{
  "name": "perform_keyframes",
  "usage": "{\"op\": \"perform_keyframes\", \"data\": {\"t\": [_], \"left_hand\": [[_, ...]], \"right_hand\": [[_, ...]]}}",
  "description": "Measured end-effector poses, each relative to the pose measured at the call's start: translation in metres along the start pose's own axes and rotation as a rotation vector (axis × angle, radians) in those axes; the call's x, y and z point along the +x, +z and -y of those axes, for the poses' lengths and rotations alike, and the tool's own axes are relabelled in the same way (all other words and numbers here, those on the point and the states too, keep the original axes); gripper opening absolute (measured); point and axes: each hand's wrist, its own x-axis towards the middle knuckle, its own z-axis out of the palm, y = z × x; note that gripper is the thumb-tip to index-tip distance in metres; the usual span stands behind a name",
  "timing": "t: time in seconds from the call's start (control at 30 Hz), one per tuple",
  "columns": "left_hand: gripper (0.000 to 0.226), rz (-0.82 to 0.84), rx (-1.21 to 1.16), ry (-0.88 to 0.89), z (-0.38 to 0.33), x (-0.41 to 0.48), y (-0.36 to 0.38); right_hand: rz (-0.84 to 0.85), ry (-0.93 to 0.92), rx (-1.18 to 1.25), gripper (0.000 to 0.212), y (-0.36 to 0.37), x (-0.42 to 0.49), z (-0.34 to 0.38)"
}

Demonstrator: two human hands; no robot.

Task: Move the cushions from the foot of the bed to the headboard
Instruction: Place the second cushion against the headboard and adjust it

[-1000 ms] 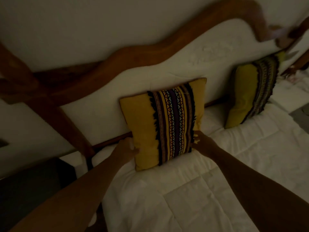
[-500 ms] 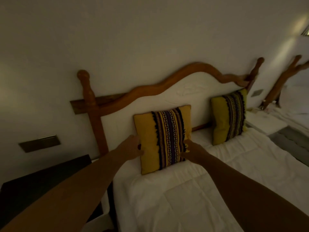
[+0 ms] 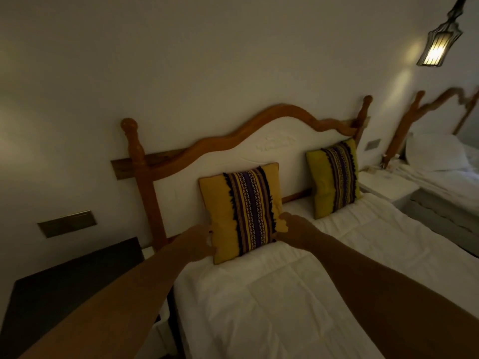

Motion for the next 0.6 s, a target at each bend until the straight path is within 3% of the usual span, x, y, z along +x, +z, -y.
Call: {"op": "perform_keyframes", "data": {"t": [0.4, 0.6], "left_hand": [[0.075, 0.019, 0.033, 0.012, -0.007, -0.001, 0.001], [0.076, 0.021, 0.019, -0.029, -0.002, 0.014, -0.002]], "right_hand": [[0.036, 0.101, 0.034, 0.071, 0.008, -0.008, -0.016], [0.045, 0.104, 0.071, 0.065, 0.013, 0.007, -0.023]]}}
